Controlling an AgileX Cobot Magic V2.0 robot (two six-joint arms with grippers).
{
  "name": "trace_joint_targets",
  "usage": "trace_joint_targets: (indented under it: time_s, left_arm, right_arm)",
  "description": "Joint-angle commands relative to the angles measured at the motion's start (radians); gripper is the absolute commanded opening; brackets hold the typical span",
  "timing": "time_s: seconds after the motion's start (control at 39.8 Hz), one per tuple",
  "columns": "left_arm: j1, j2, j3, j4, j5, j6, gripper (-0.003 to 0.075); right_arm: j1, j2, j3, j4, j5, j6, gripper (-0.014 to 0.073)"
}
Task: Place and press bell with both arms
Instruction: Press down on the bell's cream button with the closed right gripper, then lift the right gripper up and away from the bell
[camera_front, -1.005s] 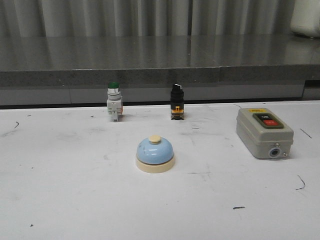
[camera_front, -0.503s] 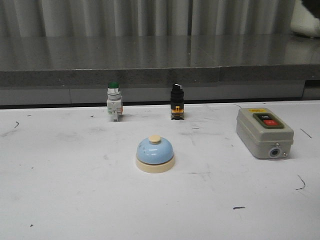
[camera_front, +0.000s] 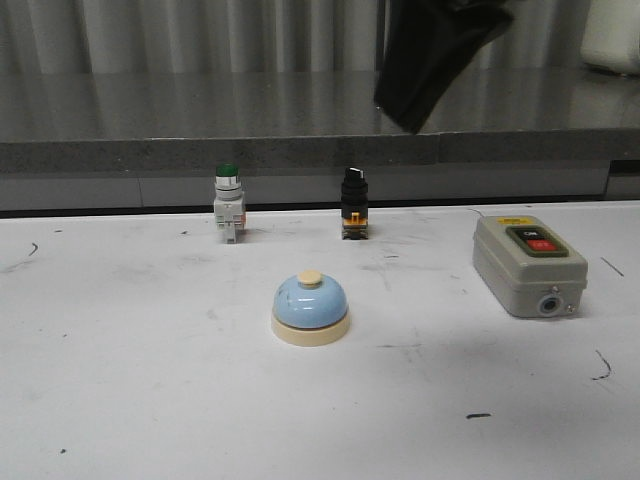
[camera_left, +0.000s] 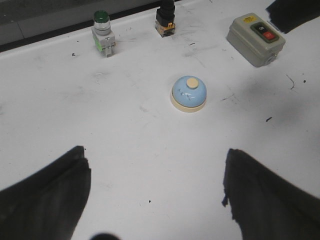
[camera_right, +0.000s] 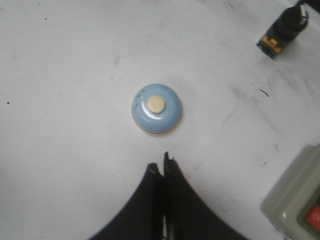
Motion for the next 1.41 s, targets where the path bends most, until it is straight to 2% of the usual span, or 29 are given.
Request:
trace_joint_targets:
  time_s: [0.0, 0.38, 0.58, 0.68, 1.03, 1.38]
  left_arm:
    - [0.000, -0.002, -0.029, -0.012, -0.063, -0.011, 0.0536]
    - [0.000, -0.002, -0.029, -0.012, -0.063, -0.011, 0.0536]
    - [0.000, -0.002, -0.029, -0.012, -0.063, -0.011, 0.0536]
    - [0.000, -0.002, -0.029, -0.012, -0.063, -0.011, 0.0535]
    - [0.000, -0.002, -0.029, -0.012, -0.063, -0.011, 0.0535]
    - [0.000, -0.002, -0.029, -0.012, -0.063, -0.011, 0.0535]
  right_arm:
    - [0.020, 0.035, -0.074, 0.006, -0.052, -0.015, -0.0069]
    - [0.044, 0.260, -0.176, 0.011, -0.102, -0.015, -0.0069]
    - [0.044, 0.371, -0.180, -0.045, -0.165, -0.015, -0.0069]
    - [0.044, 0.387, -0.183, -0.069, -0.153, -0.015, -0.0069]
    - [0.043, 0.179, -0.191, -0.067, -0.093, 0.006, -0.0069]
    - [0.042, -0.143, -0.015, -0.067, -0.085, 0.026, -0.0069]
